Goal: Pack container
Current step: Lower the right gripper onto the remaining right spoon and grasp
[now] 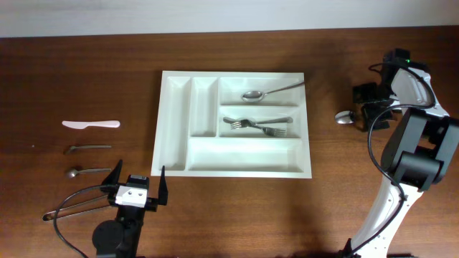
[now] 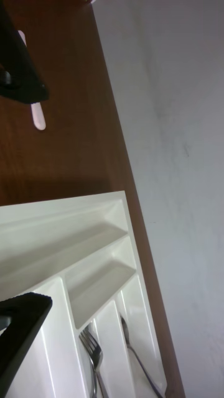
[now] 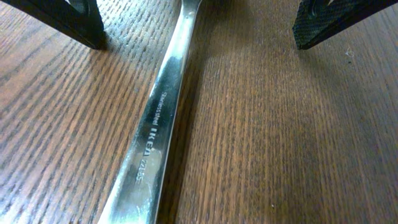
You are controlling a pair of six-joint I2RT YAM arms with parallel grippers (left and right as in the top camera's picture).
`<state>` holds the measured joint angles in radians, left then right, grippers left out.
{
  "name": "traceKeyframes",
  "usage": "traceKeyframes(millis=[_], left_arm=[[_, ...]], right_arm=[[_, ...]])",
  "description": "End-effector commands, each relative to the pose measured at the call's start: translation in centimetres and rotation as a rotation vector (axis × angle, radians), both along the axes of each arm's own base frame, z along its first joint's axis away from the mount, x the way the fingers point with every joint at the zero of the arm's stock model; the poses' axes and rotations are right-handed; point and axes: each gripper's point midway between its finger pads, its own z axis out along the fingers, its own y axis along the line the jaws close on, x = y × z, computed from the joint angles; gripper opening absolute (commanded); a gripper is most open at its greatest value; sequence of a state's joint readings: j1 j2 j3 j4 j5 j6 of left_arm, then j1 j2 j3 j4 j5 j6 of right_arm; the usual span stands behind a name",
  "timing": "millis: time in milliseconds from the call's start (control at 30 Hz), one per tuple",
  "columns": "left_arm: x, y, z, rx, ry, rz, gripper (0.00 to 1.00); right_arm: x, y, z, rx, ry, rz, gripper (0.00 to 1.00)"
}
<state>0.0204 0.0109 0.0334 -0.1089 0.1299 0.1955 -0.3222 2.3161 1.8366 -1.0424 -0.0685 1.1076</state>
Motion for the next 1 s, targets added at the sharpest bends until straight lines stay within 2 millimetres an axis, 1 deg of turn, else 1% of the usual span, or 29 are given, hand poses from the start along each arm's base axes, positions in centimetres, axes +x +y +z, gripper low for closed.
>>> traceKeyframes(millis=[0,233,300,567,600,633,667,733,767,800,900,933,967], left_arm=[[0.0,0.2,-0.2,0.016,-0.002,0.009,0.99],[0.0,0.2,-0.2,0.016,-0.002,0.009,0.99],[0.0,0.2,-0.1,0.016,-0.002,0.009,0.99],[0.0,0.2,-0.1,0.016,-0.002,0.009,0.99],[0.0,0.2,-0.2,0.016,-0.002,0.009,0.99],[0.0,0.2,-0.2,0.016,-0.002,0.009,0.99],[0.0,0.2,-0.2,0.016,-0.002,0.009,0.99],[0.0,0.2,-0.2,0.016,-0.002,0.009,0.99],[0.0,0.2,-0.2,0.016,-0.002,0.009,0.99],[0.0,0.2,-0.2,0.016,-0.002,0.009,0.99],[0.0,0.2,-0.2,0.016,-0.002,0.009,0.99],[0.0,0.2,-0.2,0.016,-0.002,0.009,0.99],[0.0,0.2,-0.2,0.016,-0.002,0.009,0.99]], right_arm=[[-0.4,-1.4,-0.4,-0.041,0.024,-0.030,0.99],[-2.5,-3.5,-0.4,-0.094,0.095,-0.027,0.99],[-2.8,-3.9,-0.4,-0.104,0.106,-0.022,0.99],[-3.0,-4.2,-0.4,-0.102,0.110,-0.023,1.00],[-3.0,-4.1,-0.4,-0.102,0.110,-0.023,0.97],[-3.0,-4.1,-0.4,-0.102,0.110,-0.023,0.90],[-3.0,-4.1,-0.4,-0.102,0.111,-0.023,0.79],[-3.0,-4.1,-0.4,-0.102,0.111,-0.023,0.66],[-3.0,-4.1,-0.4,-0.102,0.111,-0.023,0.59],[-3.0,-4.1,-0.4,-0.102,0.111,-0.023,0.47],[-3.0,-4.1,-0.4,-0.101,0.110,-0.023,0.30],[-3.0,-4.0,-0.4,-0.098,0.109,-0.022,0.26],[-3.0,-4.0,-0.4,-0.093,0.107,-0.023,0.18]])
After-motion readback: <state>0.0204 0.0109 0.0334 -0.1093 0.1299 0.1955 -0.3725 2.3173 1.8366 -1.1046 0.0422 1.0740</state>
